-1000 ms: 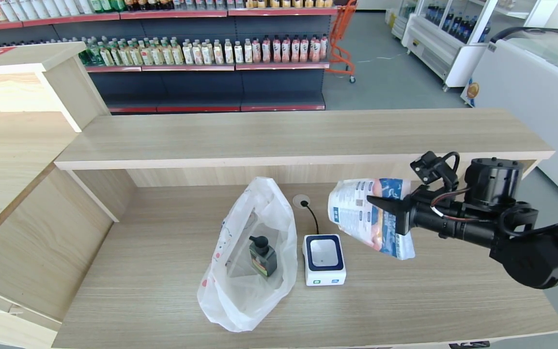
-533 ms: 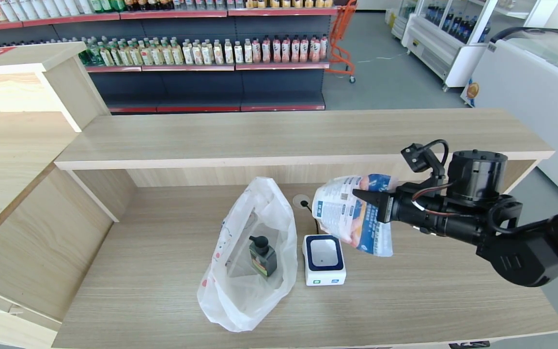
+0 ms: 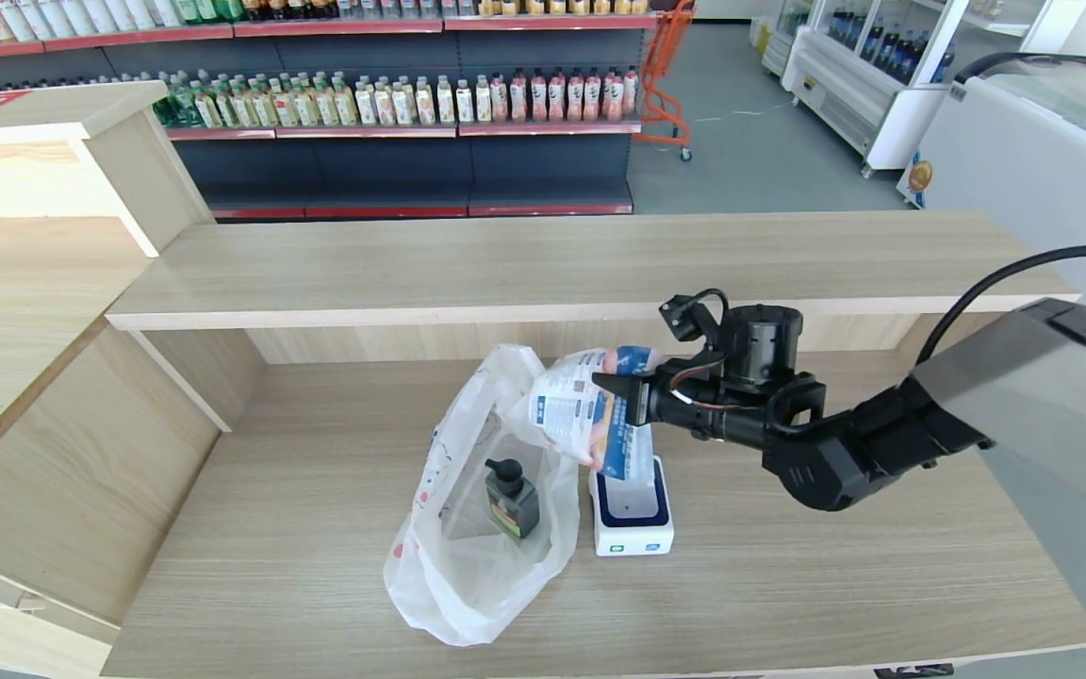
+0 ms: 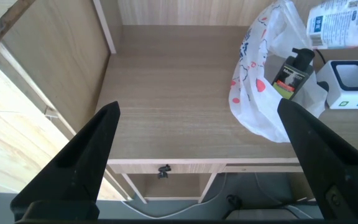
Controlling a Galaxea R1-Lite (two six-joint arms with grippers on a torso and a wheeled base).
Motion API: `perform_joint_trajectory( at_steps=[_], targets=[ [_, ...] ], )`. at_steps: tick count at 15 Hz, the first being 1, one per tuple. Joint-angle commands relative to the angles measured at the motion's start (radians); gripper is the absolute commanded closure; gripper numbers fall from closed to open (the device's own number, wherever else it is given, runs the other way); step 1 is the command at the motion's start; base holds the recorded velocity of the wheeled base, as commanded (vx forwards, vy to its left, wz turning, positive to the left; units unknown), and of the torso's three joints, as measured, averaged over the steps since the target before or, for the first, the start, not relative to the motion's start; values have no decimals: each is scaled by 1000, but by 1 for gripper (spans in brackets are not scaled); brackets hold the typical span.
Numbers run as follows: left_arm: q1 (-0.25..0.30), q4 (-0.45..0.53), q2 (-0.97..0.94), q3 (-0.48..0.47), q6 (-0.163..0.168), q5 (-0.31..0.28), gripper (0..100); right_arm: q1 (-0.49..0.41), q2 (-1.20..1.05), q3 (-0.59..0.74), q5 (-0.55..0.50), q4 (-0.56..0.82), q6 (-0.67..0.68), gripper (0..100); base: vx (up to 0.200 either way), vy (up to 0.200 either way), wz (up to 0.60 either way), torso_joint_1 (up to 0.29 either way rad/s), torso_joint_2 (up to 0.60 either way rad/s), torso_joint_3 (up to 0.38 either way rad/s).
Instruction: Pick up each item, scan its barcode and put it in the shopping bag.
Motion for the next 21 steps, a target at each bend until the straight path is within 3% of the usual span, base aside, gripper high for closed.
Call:
perform_joint_trajectory(
  at_steps=[1,18,19,21],
  targets=[
    [0,0,0,0,-1,0,0,21,70,-34,7,8,1,100,0,0,0,0,0,0],
    [0,0,0,0,-1,0,0,50,217,-130,30,5,-110,100,0,0,0,0,0,0],
    [0,0,0,0,-1,0,0,50,216,-140,30,10,-104,0,0,0,0,0,0,0],
    [0,0,0,0,-1,0,0,53,213,-183,32,11,-50,0,0,0,0,0,0,0]
  ],
)
